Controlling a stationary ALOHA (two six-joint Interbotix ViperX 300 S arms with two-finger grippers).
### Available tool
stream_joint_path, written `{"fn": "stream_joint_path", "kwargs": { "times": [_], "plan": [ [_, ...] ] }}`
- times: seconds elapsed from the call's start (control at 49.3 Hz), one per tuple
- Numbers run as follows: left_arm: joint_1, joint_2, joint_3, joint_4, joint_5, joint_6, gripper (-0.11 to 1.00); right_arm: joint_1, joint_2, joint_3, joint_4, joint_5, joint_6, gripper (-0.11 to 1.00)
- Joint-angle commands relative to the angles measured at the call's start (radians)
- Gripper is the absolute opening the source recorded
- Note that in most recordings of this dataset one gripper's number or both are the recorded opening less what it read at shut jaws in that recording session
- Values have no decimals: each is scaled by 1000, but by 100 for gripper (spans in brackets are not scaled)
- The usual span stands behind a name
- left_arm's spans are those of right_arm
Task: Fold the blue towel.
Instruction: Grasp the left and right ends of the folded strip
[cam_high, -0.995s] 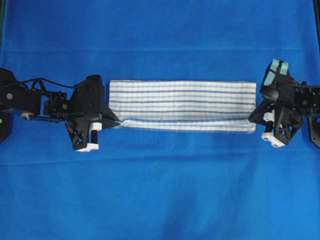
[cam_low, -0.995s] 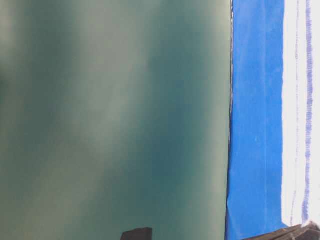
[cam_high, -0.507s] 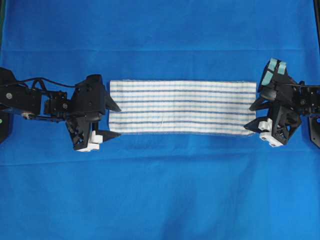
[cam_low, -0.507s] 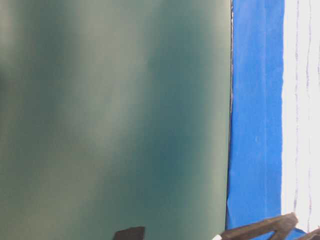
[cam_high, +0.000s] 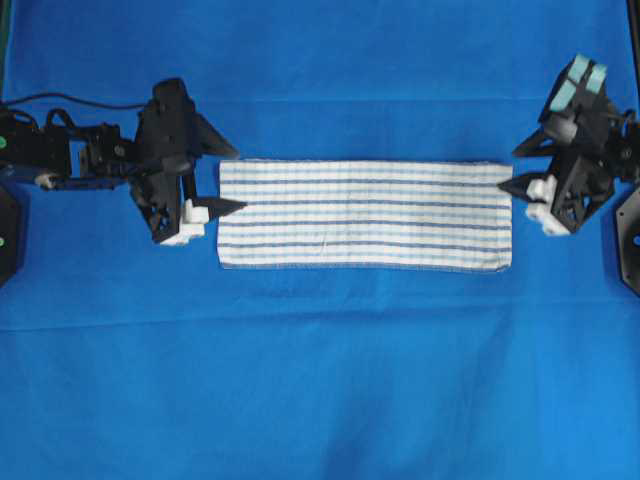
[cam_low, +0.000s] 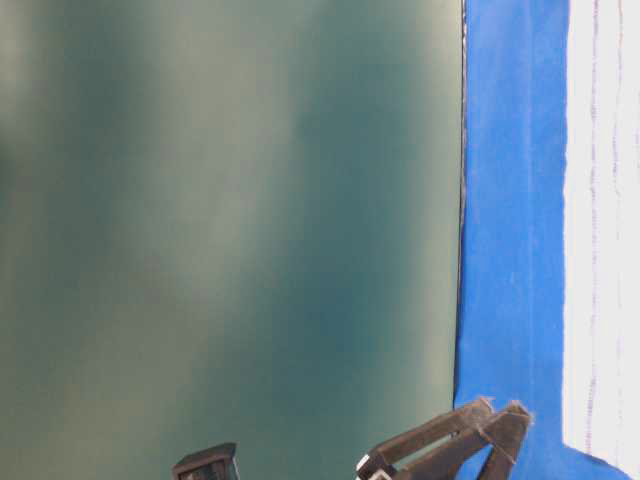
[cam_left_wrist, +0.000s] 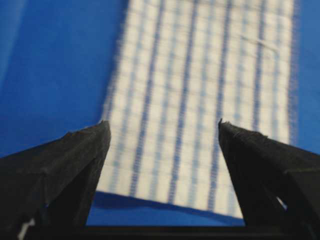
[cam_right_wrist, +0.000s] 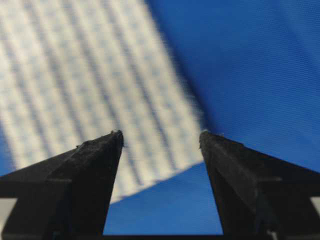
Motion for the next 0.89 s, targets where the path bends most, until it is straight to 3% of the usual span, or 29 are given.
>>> {"fn": "stream_joint_path", "kwargs": {
  "times": [0.0,0.223,0.649,0.873],
  "plan": [
    [12,-9,-21,2,-6,2,82,-18,5,-14,-14,8,-2,66],
    [21,23,-21,0,-17,2,82,-28,40,-9,-25,-12,-2,66],
    [98,206,-31,2,-104,2,82,-87,296,-18,-61,-172,-8,66],
    [109,230,-32,0,-92,3,79,-100,333,-34,-77,-181,-12,66]
  ]
}}
